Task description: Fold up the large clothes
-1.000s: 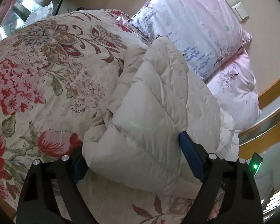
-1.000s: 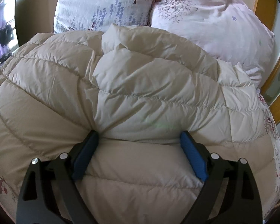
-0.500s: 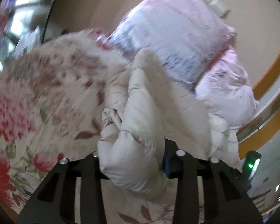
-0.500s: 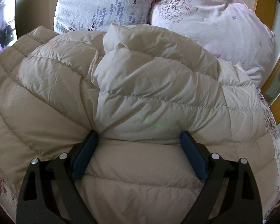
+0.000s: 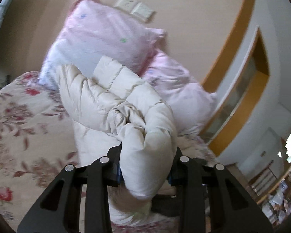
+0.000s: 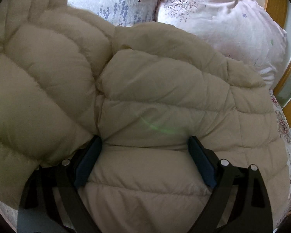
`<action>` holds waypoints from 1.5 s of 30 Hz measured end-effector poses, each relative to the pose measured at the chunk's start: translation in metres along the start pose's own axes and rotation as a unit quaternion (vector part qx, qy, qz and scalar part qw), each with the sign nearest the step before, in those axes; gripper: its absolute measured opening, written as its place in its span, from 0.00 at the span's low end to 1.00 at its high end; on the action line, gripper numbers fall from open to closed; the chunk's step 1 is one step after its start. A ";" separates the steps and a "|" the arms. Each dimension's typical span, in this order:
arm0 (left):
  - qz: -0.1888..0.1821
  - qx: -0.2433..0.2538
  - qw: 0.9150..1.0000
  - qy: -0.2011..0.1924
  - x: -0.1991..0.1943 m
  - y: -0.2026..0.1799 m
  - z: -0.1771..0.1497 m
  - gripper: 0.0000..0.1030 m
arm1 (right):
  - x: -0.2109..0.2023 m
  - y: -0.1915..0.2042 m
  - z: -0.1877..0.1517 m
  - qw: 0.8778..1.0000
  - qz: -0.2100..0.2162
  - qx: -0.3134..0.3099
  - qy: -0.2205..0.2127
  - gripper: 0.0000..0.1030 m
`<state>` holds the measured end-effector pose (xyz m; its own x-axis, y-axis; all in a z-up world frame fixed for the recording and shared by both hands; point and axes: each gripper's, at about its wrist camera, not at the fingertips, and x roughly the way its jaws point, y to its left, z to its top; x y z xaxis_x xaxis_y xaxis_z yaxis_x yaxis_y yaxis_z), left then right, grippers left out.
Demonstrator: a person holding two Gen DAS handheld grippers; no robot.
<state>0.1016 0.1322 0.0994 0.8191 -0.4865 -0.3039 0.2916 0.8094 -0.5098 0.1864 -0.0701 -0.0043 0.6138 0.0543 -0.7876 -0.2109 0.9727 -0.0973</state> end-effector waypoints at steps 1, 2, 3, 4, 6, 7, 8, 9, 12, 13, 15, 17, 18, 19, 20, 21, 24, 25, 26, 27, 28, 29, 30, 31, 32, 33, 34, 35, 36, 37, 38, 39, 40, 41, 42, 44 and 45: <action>-0.013 0.003 1.000 0.000 0.002 -0.006 -0.001 0.31 | 0.000 0.000 0.001 1.000 0.001 0.000 0.001 0.89; -0.031 0.009 0.999 0.001 0.006 -0.014 -0.002 0.31 | 0.001 -0.001 0.001 1.000 0.003 -0.001 0.001 0.89; -0.046 0.013 0.999 0.006 0.009 -0.020 -0.004 0.31 | 0.000 -0.001 0.001 1.000 0.004 -0.001 0.002 0.90; -0.065 0.015 0.998 0.015 0.014 -0.026 -0.006 0.31 | 0.001 -0.002 0.002 1.000 0.006 -0.002 0.004 0.90; -0.086 0.020 0.996 0.031 0.025 -0.038 -0.012 0.31 | -0.002 -0.008 0.002 1.000 0.021 -0.005 0.006 0.90; -0.089 0.024 0.995 0.034 0.028 -0.041 -0.014 0.31 | -0.005 -0.014 0.001 0.999 0.030 -0.006 0.006 0.89; -0.093 0.029 0.995 0.039 0.033 -0.047 -0.017 0.31 | -0.011 -0.022 -0.001 0.999 0.041 -0.006 0.004 0.89; -0.095 0.030 0.994 0.041 0.035 -0.049 -0.018 0.31 | -0.021 -0.034 -0.005 0.999 0.050 -0.001 -0.002 0.89; -0.102 0.032 0.993 0.048 0.043 -0.054 -0.020 0.31 | -0.051 -0.078 -0.020 0.998 0.046 0.033 -0.029 0.89; -0.104 0.033 0.993 0.049 0.044 -0.056 -0.021 0.31 | -0.057 -0.089 -0.022 0.998 0.037 0.044 -0.036 0.89; -0.108 0.033 0.992 0.054 0.051 -0.060 -0.021 0.31 | -0.070 -0.127 -0.030 0.994 0.014 0.092 -0.050 0.89; -0.115 0.036 0.991 0.060 0.057 -0.066 -0.025 0.31 | -0.071 -0.160 -0.037 0.989 0.008 0.141 -0.051 0.89; -0.119 0.039 0.990 0.064 0.060 -0.071 -0.026 0.31 | -0.069 -0.170 -0.039 0.987 0.005 0.156 -0.046 0.89; -0.122 0.043 0.989 0.068 0.064 -0.077 -0.029 0.31 | -0.066 -0.179 -0.042 0.984 0.003 0.172 -0.041 0.88; -0.128 0.050 0.988 0.073 0.069 -0.085 -0.033 0.31 | -0.062 -0.186 -0.045 0.982 0.003 0.183 -0.038 0.87; -0.132 0.056 0.987 0.079 0.074 -0.091 -0.037 0.31 | -0.058 -0.191 -0.048 0.981 0.005 0.193 -0.032 0.86; -0.146 0.072 0.980 0.111 0.095 -0.111 -0.053 0.31 | -0.035 -0.195 -0.049 0.979 0.021 0.200 -0.004 0.76; -0.149 0.078 0.978 0.123 0.103 -0.116 -0.060 0.31 | -0.027 -0.196 -0.049 0.979 0.032 0.201 0.002 0.69; -0.151 0.086 0.975 0.139 0.111 -0.123 -0.069 0.31 | -0.021 -0.195 -0.051 0.978 0.043 0.202 0.006 0.61; -0.151 0.091 0.973 0.150 0.117 -0.127 -0.075 0.31 | -0.015 -0.195 -0.051 0.977 0.058 0.204 0.009 0.58; -0.151 0.094 0.971 0.160 0.122 -0.130 -0.081 0.31 | -0.012 -0.195 -0.048 0.977 0.064 0.203 0.009 0.54; -0.152 0.095 0.969 0.171 0.128 -0.133 -0.087 0.31 | -0.009 -0.195 -0.044 0.977 0.072 0.201 0.005 0.48; -0.152 0.094 0.968 0.176 0.131 -0.133 -0.090 0.31 | -0.006 -0.197 -0.040 0.977 0.081 0.199 0.003 0.43; -0.152 0.094 0.968 0.176 0.132 -0.132 -0.091 0.31 | -0.004 -0.198 -0.036 0.976 0.093 0.199 0.001 0.36; -0.151 0.095 0.969 0.171 0.131 -0.132 -0.091 0.31 | -0.002 -0.201 -0.032 0.974 0.108 0.200 -0.001 0.31; -0.148 0.099 0.970 0.164 0.130 -0.132 -0.091 0.31 | 0.001 -0.205 -0.026 0.971 0.127 0.204 -0.003 0.30; -0.143 0.103 0.972 0.158 0.129 -0.133 -0.090 0.31 | 0.006 -0.208 -0.023 0.968 0.141 0.206 -0.004 0.29; -0.135 0.109 0.973 0.152 0.130 -0.134 -0.091 0.31 | 0.011 -0.211 -0.020 0.966 0.155 0.208 -0.003 0.29; -0.130 0.115 0.973 0.154 0.133 -0.135 -0.094 0.31 | 0.017 -0.214 -0.017 0.964 0.168 0.208 0.003 0.30; -0.125 0.120 0.971 0.163 0.139 -0.136 -0.099 0.31 | 0.019 -0.217 -0.017 0.963 0.171 0.208 0.005 0.35; -0.124 0.123 0.969 0.172 0.144 -0.137 -0.105 0.32 | 0.018 -0.219 -0.018 0.963 0.168 0.209 0.005 0.42; -0.124 0.122 0.968 0.183 0.149 -0.136 -0.110 0.32 | 0.014 -0.225 -0.021 0.966 0.154 0.209 0.002 0.47; -0.125 0.120 0.966 0.190 0.152 -0.135 -0.113 0.32 | 0.008 -0.231 -0.026 0.969 0.134 0.208 -0.002 0.60; -0.125 0.117 0.965 0.200 0.157 -0.134 -0.116 0.32 | 0.003 -0.237 -0.031 0.971 0.115 0.208 -0.005 0.70; -0.125 0.116 0.963 0.207 0.161 -0.133 -0.118 0.32 | -0.006 -0.248 -0.039 0.972 0.094 0.214 -0.011 0.72; -0.118 0.120 0.959 0.229 0.172 -0.134 -0.124 0.33 | -0.021 -0.270 -0.048 0.969 0.071 0.237 -0.017 0.72; -0.111 0.125 0.957 0.239 0.177 -0.135 -0.127 0.34 | -0.029 -0.280 -0.050 0.966 0.060 0.251 -0.023 0.72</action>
<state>0.1444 -0.1045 0.0124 0.4216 -0.7018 -0.5741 0.5896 0.6933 -0.4145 0.1899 -0.3555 0.0156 0.6440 0.1713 -0.7456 0.1055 0.9454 0.3084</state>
